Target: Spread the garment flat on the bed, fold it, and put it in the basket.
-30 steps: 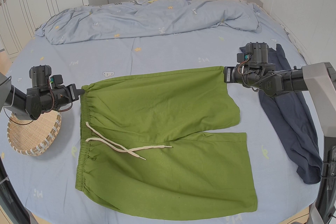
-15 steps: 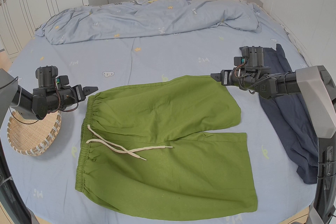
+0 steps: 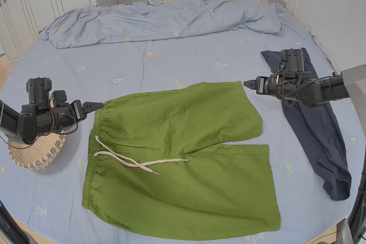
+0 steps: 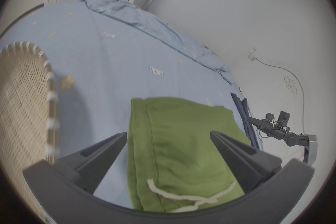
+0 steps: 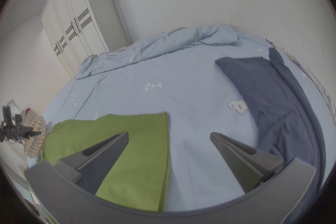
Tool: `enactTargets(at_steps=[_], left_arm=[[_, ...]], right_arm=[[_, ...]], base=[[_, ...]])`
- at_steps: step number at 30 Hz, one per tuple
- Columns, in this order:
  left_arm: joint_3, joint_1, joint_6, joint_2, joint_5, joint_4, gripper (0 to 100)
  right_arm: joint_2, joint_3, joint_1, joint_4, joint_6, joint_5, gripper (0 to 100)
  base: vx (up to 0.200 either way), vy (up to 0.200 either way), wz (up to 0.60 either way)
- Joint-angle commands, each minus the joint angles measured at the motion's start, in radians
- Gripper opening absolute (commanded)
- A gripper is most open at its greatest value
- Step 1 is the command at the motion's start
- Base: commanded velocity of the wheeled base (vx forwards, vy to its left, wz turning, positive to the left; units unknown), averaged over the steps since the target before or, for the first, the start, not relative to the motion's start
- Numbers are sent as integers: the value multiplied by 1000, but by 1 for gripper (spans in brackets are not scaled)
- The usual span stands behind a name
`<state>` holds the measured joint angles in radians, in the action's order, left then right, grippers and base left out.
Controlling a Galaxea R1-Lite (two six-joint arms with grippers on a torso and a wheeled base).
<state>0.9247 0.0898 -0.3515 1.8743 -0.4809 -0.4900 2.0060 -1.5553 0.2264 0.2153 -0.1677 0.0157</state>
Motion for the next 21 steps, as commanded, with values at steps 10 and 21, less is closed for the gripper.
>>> enactTargets(at_steps=[10, 21], left_arm=[[-540, 160, -1, -284, -283, 1, 100], [-639, 168, 80, -188, -288, -1, 100]], right_arm=[[-524, 687, -5, 6, -199, 167, 100], [-567, 761, 33, 7, -197, 167, 100]], base=[[0, 0, 0], [0, 0, 0]])
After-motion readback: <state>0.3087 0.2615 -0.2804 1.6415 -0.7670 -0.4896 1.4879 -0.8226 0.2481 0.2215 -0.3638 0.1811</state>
